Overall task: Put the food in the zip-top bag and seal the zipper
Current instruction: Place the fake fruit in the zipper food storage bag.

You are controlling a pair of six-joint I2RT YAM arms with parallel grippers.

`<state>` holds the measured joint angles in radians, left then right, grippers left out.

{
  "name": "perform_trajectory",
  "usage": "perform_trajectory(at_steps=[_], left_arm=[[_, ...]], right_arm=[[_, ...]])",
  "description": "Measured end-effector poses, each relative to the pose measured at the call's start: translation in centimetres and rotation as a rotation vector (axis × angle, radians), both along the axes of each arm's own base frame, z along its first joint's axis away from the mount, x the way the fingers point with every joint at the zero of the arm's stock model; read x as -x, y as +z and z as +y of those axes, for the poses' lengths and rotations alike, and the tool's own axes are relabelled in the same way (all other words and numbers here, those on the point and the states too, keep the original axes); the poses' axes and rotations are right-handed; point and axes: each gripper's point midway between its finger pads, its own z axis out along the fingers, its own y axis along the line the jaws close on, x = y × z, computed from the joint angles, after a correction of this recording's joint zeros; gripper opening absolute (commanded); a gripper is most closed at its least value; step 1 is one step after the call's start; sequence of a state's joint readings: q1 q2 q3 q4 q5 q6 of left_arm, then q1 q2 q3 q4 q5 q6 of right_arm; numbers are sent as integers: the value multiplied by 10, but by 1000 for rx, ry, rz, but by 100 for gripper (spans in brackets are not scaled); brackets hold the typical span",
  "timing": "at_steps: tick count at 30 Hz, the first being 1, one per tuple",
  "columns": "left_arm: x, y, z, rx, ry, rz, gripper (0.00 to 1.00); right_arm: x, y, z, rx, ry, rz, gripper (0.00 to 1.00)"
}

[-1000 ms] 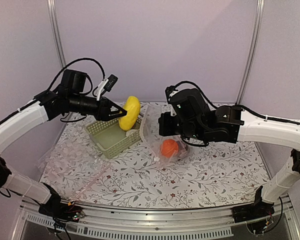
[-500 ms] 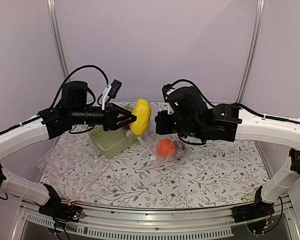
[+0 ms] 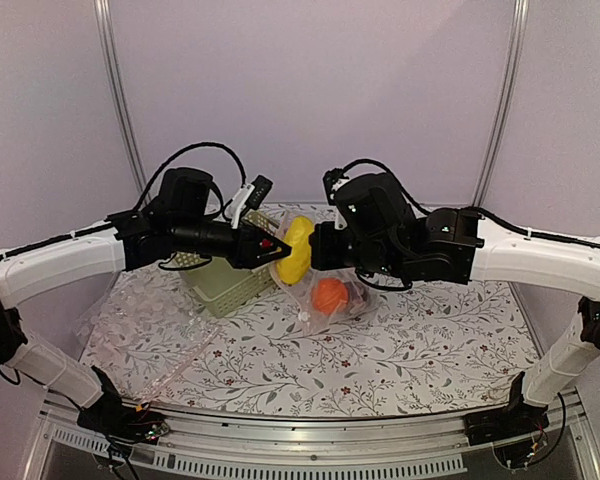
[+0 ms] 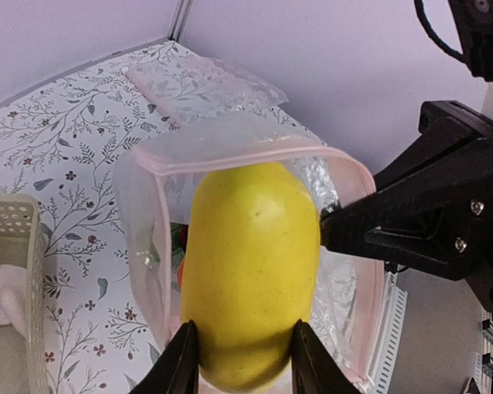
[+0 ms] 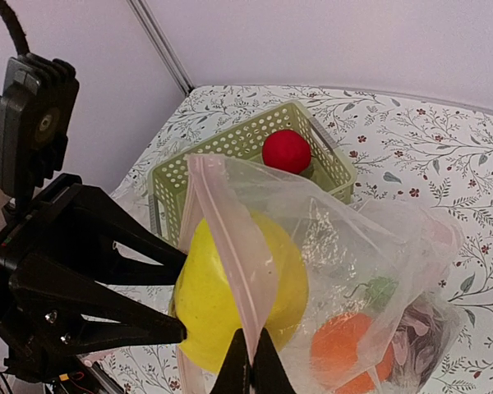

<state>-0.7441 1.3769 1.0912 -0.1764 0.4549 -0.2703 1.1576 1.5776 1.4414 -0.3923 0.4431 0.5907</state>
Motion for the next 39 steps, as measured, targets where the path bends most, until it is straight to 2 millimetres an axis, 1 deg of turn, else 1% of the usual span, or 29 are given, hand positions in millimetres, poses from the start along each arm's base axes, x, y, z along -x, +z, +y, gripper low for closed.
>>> perform_trajectory(at_steps=[5,8,16,23,26,28,32,39], left_arm=[[2,-7,-8,-39,-11,12,34],[3,-12,-10,-59,-13,22,34],[-4,-23,-3,-116,45,24,35],[-11,-32,2,-160,92,26,44],[-13,-37,2,-174,99,33,52],[-13,-39,2,-181,101,34,55],[-13,-39,3,-184,103,35,58],[-12,-36,2,-181,90,20,68]], right_arm=[[1,3,2,-6,3,-3,0],[2,6,10,-14,12,-6,0],[6,-3,32,-6,48,5,0],[8,-7,41,-2,68,15,0],[8,-7,41,-3,68,15,0],[8,-7,41,-1,69,15,0],[9,-7,41,-1,68,14,0],[7,-7,40,1,57,8,0]])
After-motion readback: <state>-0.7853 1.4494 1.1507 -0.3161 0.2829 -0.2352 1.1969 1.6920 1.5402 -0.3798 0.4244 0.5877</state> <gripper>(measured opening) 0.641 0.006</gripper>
